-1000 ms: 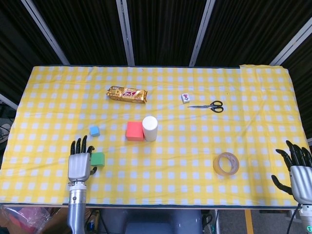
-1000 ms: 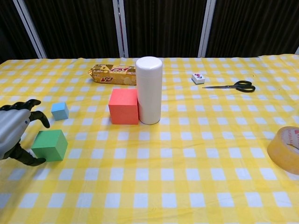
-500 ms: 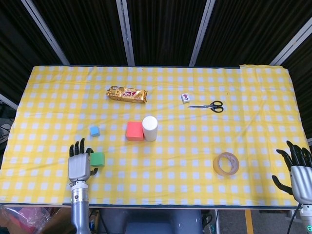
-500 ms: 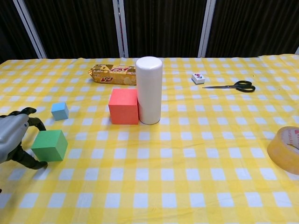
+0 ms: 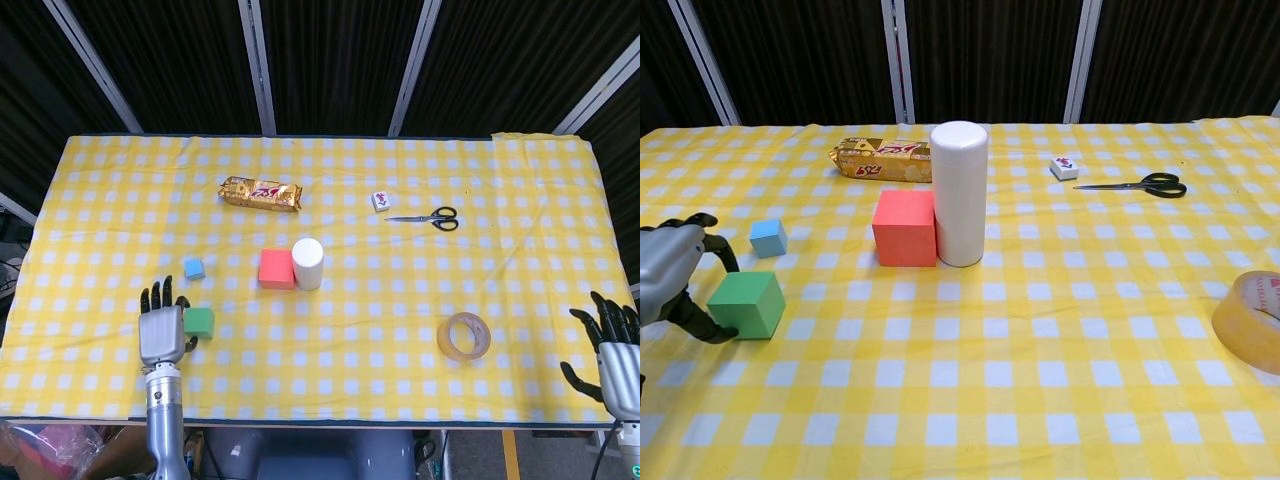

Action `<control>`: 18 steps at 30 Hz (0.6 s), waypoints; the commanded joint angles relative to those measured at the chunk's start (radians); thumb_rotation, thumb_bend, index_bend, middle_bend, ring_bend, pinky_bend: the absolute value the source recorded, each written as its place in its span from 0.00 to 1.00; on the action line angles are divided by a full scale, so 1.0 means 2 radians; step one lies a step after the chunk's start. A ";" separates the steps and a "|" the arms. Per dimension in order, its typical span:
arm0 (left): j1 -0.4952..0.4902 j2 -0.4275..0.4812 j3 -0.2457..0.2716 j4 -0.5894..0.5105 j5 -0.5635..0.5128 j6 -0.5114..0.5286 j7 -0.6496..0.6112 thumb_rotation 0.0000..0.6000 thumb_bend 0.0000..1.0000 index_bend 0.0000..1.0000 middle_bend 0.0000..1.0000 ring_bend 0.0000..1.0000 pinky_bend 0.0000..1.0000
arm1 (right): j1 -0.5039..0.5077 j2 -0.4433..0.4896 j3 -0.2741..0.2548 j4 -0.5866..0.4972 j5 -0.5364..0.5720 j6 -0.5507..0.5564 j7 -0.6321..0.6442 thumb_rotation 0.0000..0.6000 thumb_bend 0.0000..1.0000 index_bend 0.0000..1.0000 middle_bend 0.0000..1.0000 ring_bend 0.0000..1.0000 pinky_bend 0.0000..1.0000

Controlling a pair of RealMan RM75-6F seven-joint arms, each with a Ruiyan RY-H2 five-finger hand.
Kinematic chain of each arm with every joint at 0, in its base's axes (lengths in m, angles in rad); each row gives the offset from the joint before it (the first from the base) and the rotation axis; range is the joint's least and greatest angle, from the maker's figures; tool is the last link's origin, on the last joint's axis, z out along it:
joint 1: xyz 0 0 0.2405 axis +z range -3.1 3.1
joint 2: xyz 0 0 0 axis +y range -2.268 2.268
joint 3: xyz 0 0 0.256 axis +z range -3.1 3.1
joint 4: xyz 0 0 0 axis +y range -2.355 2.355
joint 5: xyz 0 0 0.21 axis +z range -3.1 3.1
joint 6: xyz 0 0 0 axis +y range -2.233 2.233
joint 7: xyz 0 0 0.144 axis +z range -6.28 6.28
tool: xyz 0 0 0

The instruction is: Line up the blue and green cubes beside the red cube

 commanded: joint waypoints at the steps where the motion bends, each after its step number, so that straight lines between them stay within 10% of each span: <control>1: -0.005 0.000 -0.003 -0.003 -0.008 -0.002 0.003 1.00 0.21 0.38 0.02 0.00 0.00 | -0.001 0.000 0.000 0.001 0.001 0.001 0.000 1.00 0.32 0.21 0.00 0.00 0.00; 18: -0.036 -0.018 -0.007 0.020 -0.029 -0.019 0.011 1.00 0.26 0.41 0.04 0.00 0.00 | -0.015 0.003 -0.005 0.002 -0.002 0.017 0.006 1.00 0.32 0.21 0.00 0.00 0.00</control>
